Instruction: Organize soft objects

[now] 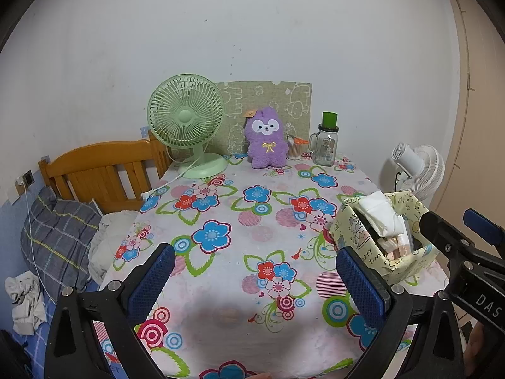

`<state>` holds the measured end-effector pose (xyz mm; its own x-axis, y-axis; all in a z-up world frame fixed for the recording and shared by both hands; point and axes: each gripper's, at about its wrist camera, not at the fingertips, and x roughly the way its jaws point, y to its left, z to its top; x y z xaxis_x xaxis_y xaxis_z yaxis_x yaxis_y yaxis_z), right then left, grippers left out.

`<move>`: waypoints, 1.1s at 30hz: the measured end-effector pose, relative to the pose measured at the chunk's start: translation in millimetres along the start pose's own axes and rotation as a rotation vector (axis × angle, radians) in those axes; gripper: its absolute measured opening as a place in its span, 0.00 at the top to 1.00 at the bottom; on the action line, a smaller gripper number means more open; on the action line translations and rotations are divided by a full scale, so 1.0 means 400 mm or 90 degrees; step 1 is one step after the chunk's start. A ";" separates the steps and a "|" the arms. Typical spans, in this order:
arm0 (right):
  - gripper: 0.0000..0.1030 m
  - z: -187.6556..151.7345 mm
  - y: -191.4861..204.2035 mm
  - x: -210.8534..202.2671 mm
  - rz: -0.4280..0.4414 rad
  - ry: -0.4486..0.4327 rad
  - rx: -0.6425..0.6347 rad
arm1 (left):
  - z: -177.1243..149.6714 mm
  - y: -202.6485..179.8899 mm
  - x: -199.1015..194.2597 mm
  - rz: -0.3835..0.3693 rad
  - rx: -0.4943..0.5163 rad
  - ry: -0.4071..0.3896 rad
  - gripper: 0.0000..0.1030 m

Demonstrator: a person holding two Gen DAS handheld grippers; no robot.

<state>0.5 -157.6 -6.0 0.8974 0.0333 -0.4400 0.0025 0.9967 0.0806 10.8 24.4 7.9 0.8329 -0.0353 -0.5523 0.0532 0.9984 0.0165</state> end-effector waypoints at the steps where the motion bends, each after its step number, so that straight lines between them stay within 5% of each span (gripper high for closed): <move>1: 0.10 0.000 0.000 0.001 0.001 0.000 0.000 | 0.000 0.000 0.000 -0.001 0.000 0.000 0.00; 33: 0.10 -0.005 -0.005 -0.004 -0.003 -0.003 -0.001 | -0.003 -0.007 0.001 0.008 -0.003 -0.009 0.00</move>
<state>-1.7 -159.4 -7.2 0.8994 0.0276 -0.4363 0.0063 0.9971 0.0762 10.3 21.4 6.7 0.8414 -0.0229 -0.5400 0.0401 0.9990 0.0201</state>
